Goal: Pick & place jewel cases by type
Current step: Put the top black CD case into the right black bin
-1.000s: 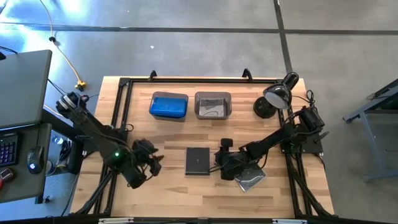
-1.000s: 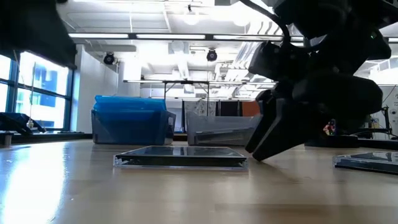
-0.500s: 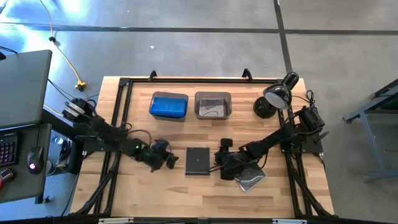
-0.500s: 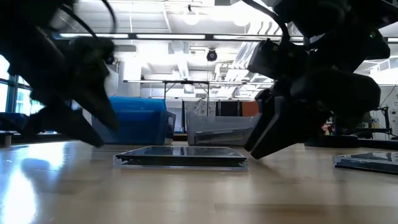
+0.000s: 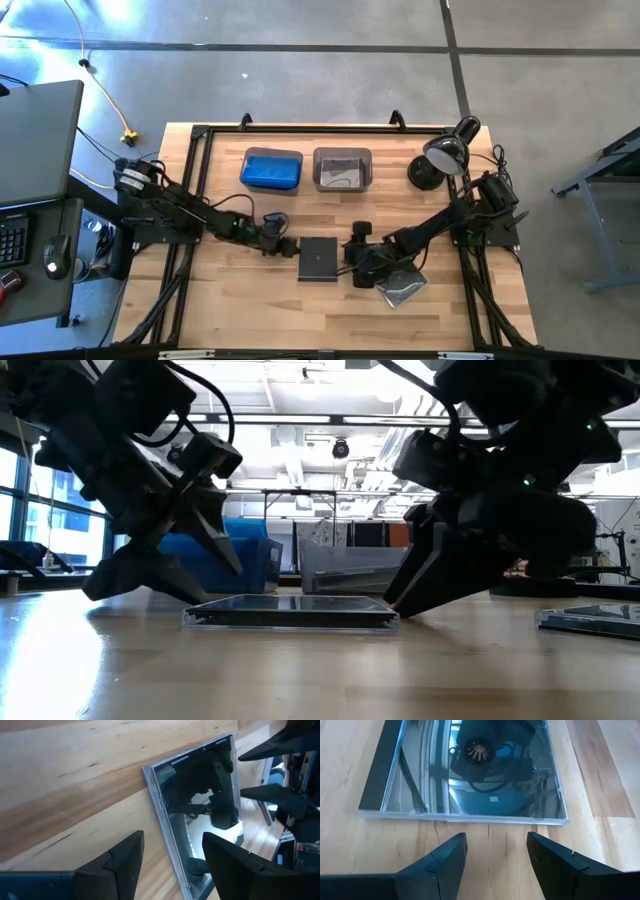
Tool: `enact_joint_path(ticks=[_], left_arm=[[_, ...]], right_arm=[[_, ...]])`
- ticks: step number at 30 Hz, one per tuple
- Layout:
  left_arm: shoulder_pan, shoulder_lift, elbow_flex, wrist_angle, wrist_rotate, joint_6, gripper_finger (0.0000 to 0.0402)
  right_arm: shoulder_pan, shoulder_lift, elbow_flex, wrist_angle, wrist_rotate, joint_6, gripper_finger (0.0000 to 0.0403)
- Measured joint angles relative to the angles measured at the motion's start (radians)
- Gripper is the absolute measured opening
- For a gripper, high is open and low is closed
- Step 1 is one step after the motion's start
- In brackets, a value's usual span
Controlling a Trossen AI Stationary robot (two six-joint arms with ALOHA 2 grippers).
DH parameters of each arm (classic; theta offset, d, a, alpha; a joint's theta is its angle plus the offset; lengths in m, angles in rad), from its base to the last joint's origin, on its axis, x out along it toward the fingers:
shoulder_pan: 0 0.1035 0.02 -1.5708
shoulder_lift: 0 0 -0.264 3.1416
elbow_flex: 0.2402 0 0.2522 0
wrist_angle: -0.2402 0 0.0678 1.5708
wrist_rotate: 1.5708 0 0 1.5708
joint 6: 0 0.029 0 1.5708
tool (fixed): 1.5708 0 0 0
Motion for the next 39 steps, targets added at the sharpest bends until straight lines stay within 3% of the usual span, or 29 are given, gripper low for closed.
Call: enact_joint_path(ticks=[5, 14, 22, 27, 39], left_arm=[[0.000, 0.044, 0.004, 0.049, 0.032, -0.039, 0.0206], [0.000, 0.098, 0.070, 0.044, 0.065, 0.005, 0.0206], [0.001, 0.104, 0.092, 0.035, 0.081, 0.017, 0.0206], [0.002, 0.104, 0.100, 0.006, 0.091, 0.023, 0.0206], [0.001, 0.104, 0.098, 0.018, 0.106, 0.026, 0.0206]], right_arm=[[-0.002, 0.002, -0.001, 0.032, 0.011, -0.050, 0.0209], [-0.001, 0.005, -0.004, 0.091, 0.060, -0.346, 0.0209], [0.014, 0.006, 0.023, 0.107, 0.011, -0.379, 0.0209], [0.045, 0.006, 0.055, 0.117, 0.068, -0.473, 0.0209], [0.047, 0.002, 0.109, 0.126, 0.104, -0.484, 0.0209]])
